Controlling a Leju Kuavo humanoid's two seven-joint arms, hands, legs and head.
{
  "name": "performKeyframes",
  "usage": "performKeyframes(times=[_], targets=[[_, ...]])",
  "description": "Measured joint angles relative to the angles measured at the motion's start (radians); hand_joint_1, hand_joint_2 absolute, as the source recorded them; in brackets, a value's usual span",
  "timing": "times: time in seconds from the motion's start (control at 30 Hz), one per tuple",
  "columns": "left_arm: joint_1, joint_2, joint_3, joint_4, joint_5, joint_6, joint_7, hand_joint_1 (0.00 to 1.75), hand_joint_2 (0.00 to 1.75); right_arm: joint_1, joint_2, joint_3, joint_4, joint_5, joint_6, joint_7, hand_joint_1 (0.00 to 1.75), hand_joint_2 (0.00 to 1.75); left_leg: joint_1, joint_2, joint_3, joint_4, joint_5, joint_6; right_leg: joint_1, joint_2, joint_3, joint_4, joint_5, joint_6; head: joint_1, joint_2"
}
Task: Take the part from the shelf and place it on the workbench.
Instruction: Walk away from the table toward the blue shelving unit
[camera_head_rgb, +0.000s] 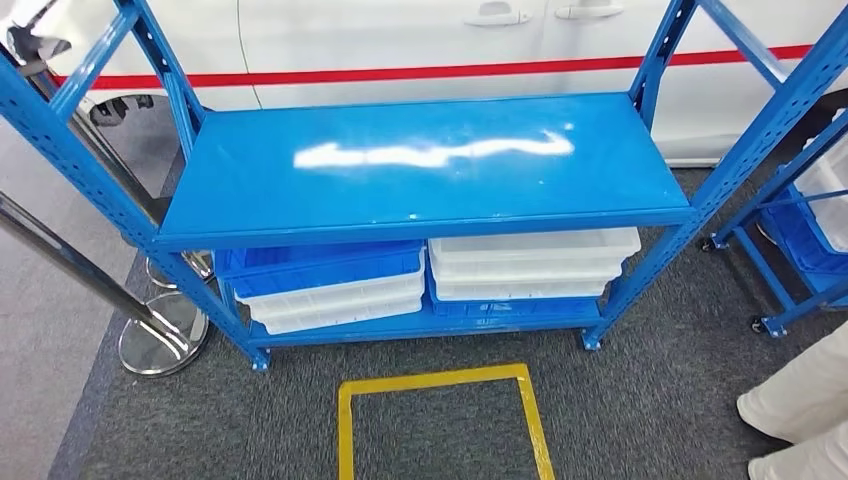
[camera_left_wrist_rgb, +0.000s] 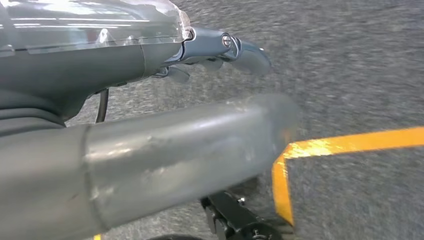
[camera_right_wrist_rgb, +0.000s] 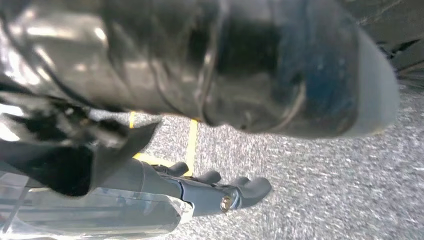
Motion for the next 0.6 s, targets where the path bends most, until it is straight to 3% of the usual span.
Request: performKeyframes(times=[0.1,0.13,0.17,0.2,0.27,0.33,0.43,0.5,0.6], targets=[[0.003,0.002,0.0,0.0,0.0,0.0,0.0,0.0,0.0,-0.002,0.0,0.003,0.002,0.0,0.0,0.0,0.0,0.0,0.003,-0.008,-0.117,0.152,-0.068,-0.01,-0.001,0.006,0.028,-0.01,-0.018,-0.009,0.0,0.0],[0.005,0.003,0.0,0.0,0.0,0.0,0.0,0.0,0.0,-0.002,0.0,0.004,0.003,0.0,0.0,0.0,0.0,0.0,0.003,-0.008,-0.144,0.168,-0.086,-0.012,-0.001,0.01,0.038,-0.011,-0.026,-0.008,-0.001,0.0],[0.007,0.003,0.0,0.0,0.0,0.0,0.0,0.0,0.0,-0.002,0.0,0.004,0.005,0.0,0.0,0.0,0.0,0.0,0.003,-0.008,-0.159,0.156,-0.084,-0.012,-0.001,0.013,0.05,-0.011,-0.034,-0.007,-0.001,0.0],[0.009,0.004,0.0,0.0,0.0,0.001,0.0,0.0,0.0,-0.002,0.0,0.005,0.007,0.0,0.0,0.0,0.0,0.0,0.003,-0.008,-0.162,0.118,-0.056,-0.01,-0.001,0.016,0.064,-0.011,-0.044,-0.006,-0.001,0.0],[0.01,0.006,0.0,0.0,0.0,0.004,0.001,0.0,0.0,-0.003,0.001,0.005,0.012,0.0,0.0,0.0,0.0,0.0,-0.001,-0.01,-0.151,0.011,0.047,0.0,0.001,0.018,0.086,-0.009,-0.062,-0.001,0.0,0.0],[0.012,0.008,0.0,-0.001,-0.002,0.007,0.002,0.0,0.0,-0.007,0.002,0.006,0.017,0.0,0.0,0.0,0.0,0.0,-0.007,-0.014,-0.145,-0.046,0.105,0.014,0.003,0.022,0.095,-0.007,-0.078,0.009,0.0,0.0],[0.011,0.007,0.0,-0.005,-0.003,0.009,0.003,0.0,0.0,-0.012,0.003,0.007,0.021,0.0,-0.001,0.0,0.0,0.0,-0.006,-0.017,-0.134,-0.061,0.117,0.03,0.005,0.024,0.105,-0.01,-0.094,0.027,-0.001,0.0],[0.008,0.006,-0.001,-0.006,-0.003,0.009,0.003,0.0,0.0,-0.013,0.003,0.007,0.023,0.0,-0.002,-0.001,0.0,0.0,0.001,-0.015,-0.123,-0.079,0.12,0.041,0.005,0.016,0.09,0.029,-0.121,0.038,-0.001,0.0],[0.007,0.006,0.0,-0.007,-0.003,0.009,0.003,0.0,0.0,-0.015,0.003,0.007,0.024,0.0,-0.003,-0.001,0.0,0.0,0.001,-0.011,-0.112,-0.086,0.113,0.05,-0.005,0.01,-0.01,0.2,-0.192,0.051,-0.001,0.0]])
